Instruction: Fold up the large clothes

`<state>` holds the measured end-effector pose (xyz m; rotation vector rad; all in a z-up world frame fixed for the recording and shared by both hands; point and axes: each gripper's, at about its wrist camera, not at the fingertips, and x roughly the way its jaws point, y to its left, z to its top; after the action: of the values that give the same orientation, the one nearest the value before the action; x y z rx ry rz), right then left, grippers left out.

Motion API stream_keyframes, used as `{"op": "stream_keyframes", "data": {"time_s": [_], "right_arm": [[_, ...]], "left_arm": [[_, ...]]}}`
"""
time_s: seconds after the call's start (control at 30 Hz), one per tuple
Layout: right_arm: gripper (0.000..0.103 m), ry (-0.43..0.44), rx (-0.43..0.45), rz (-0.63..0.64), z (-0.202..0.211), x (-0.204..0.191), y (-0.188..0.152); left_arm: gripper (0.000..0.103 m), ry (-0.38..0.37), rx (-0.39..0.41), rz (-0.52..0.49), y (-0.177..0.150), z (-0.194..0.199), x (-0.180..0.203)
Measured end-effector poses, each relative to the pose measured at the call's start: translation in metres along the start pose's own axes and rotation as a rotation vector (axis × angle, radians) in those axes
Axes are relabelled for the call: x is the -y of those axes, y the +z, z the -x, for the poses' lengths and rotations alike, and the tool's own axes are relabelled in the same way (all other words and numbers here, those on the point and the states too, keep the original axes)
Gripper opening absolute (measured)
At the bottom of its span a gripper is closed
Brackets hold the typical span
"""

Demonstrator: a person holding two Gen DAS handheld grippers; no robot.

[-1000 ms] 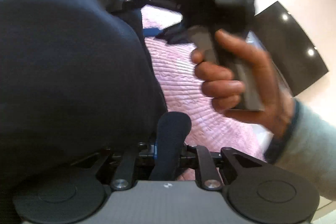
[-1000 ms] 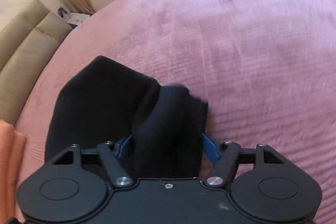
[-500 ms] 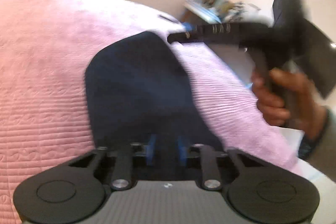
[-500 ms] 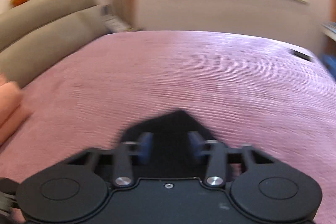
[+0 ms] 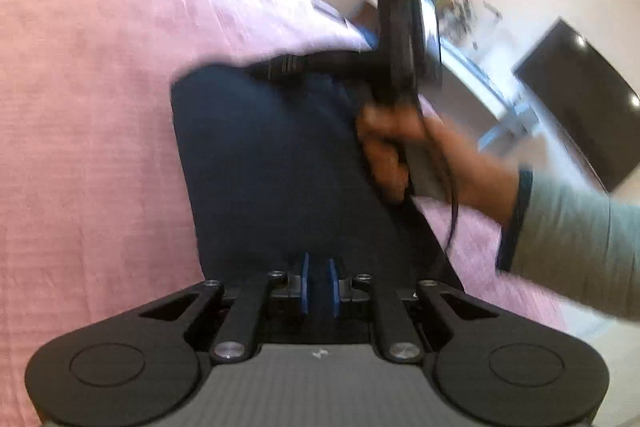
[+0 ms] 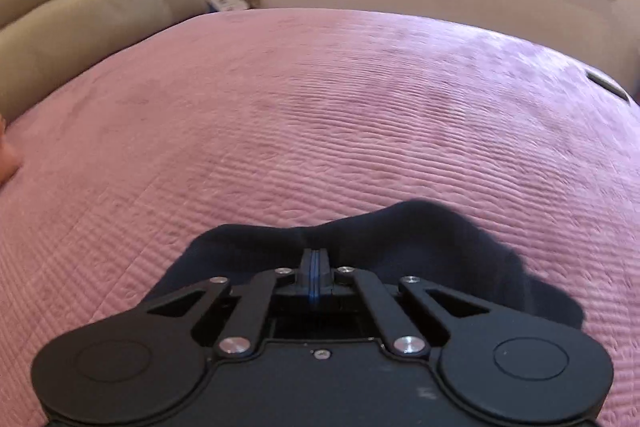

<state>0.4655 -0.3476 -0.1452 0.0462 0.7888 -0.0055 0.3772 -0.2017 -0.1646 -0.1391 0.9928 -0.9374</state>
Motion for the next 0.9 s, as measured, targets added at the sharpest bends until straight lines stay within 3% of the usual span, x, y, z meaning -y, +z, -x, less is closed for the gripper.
{"op": "stream_keyframes", "data": {"time_s": [0.07, 0.1, 0.17, 0.23, 0.3, 0.43, 0.57, 0.7, 0.77, 0.83, 0.9], "right_arm": [[0.000, -0.119, 0.002, -0.026, 0.019, 0.014, 0.004], [0.005, -0.129, 0.011, -0.047, 0.032, 0.021, 0.005], [0.006, -0.131, 0.025, -0.041, 0.050, 0.023, 0.004], [0.006, -0.138, -0.037, 0.008, 0.041, 0.019, -0.007], [0.002, -0.186, -0.151, 0.022, 0.006, 0.027, -0.023], [0.001, -0.211, -0.135, -0.127, 0.000, 0.052, -0.018], [0.007, -0.191, -0.057, -0.152, 0.068, 0.044, -0.020], [0.018, -0.088, -0.023, -0.147, 0.154, 0.016, -0.052], [0.021, -0.056, -0.037, -0.146, 0.177, -0.003, -0.069], [0.021, 0.007, -0.080, -0.172, 0.179, -0.020, -0.086], [0.021, -0.018, -0.133, -0.121, 0.164, -0.037, -0.106]], "left_arm": [[0.013, 0.015, -0.011, -0.012, -0.003, -0.001, 0.003], [0.014, 0.015, -0.012, -0.011, -0.004, 0.003, 0.004], [0.015, 0.021, -0.015, -0.011, -0.003, 0.001, 0.005], [0.015, 0.037, -0.030, -0.039, -0.003, -0.004, 0.011], [0.015, 0.062, -0.055, -0.069, -0.003, -0.013, 0.015], [0.015, 0.082, -0.082, -0.129, -0.010, -0.017, 0.029], [0.015, 0.042, -0.124, -0.138, -0.018, -0.009, 0.036], [0.018, -0.004, -0.025, -0.058, 0.006, 0.029, 0.033], [0.022, 0.001, 0.043, -0.056, 0.028, 0.038, 0.031], [0.026, 0.031, 0.092, -0.081, 0.052, 0.032, 0.030], [0.026, 0.070, 0.112, -0.108, 0.070, 0.010, 0.030]]}}
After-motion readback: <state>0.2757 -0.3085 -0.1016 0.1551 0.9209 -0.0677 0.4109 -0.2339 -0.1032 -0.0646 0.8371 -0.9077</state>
